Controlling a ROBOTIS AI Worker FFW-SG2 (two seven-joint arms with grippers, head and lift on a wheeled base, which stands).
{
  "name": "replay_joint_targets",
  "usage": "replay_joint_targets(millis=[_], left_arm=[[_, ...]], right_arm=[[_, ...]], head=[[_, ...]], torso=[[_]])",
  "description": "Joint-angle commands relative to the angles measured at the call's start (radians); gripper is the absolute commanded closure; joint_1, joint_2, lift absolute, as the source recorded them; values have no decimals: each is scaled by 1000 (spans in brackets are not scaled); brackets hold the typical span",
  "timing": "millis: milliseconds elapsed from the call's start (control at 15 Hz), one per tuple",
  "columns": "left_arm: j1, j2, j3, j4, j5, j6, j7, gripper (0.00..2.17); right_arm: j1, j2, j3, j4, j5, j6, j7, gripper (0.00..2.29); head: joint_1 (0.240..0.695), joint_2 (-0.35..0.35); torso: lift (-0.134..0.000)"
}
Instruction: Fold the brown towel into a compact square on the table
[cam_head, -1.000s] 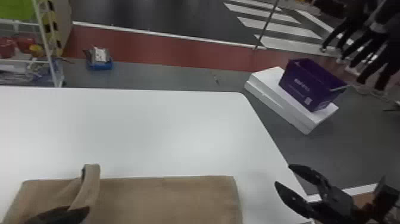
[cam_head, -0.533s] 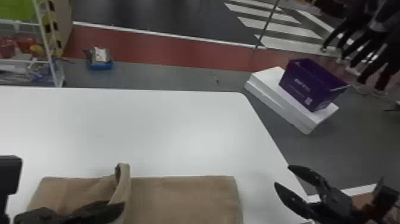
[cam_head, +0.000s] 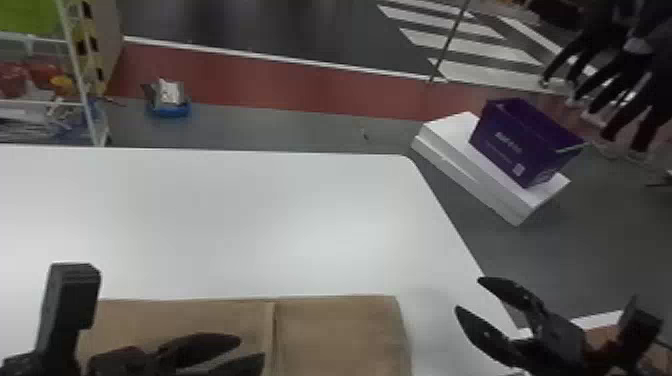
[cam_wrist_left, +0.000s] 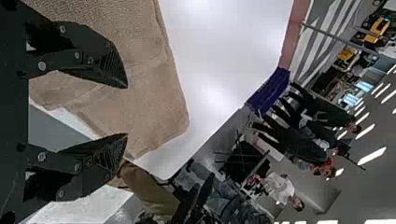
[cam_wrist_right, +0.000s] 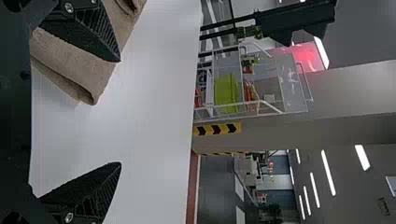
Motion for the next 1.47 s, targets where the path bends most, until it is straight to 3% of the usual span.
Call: replay_joint_targets(millis=[0, 200, 400, 533, 600, 733, 933, 1133, 1267, 1333, 1400], left_arm=[[2, -3, 8, -7, 0, -2, 1, 29], [23, -3, 99, -10, 10, -94, 13, 29], [68, -3, 324, -8, 149, -232, 18, 19], [86, -3, 472, 15, 232, -318, 40, 19], [91, -3, 521, 41, 280, -349, 78, 19], [92, -3, 590, 114, 353, -444, 153, 19], [92, -3, 648, 176, 405, -478, 194, 19], [92, -3, 694, 222, 442, -533, 225, 19], [91, -3, 722, 245, 454, -560, 253, 19], [91, -3, 732, 257, 462, -594, 267, 19], [91, -3, 739, 260, 464, -613, 267, 19]], right_arm=[[0, 0, 1, -1, 1, 0, 2, 93], [0, 0, 12, -24, 13, 0, 5, 93], [3, -2, 55, -86, 56, -40, 43, 90], [8, -3, 116, -113, 120, -202, 43, 90], [17, -3, 139, -140, 160, -273, 43, 90], [38, -20, 204, -201, 257, -365, 43, 97], [58, -86, 274, -301, 335, -463, 43, 117], [55, -181, 362, -314, 441, -623, 43, 124], [43, -236, 417, -310, 510, -644, 43, 120], [38, -255, 438, -304, 541, -678, 43, 120], [32, -270, 455, -296, 564, -718, 43, 120]], head=[[695, -350], [695, -350], [695, -350], [695, -350], [695, -332], [695, -219], [695, -17], [695, 75], [695, 163], [695, 163], [695, 212]], torso=[[-134], [-134], [-134], [-134], [-134], [-134], [-134], [-134], [-134], [-134], [-134]])
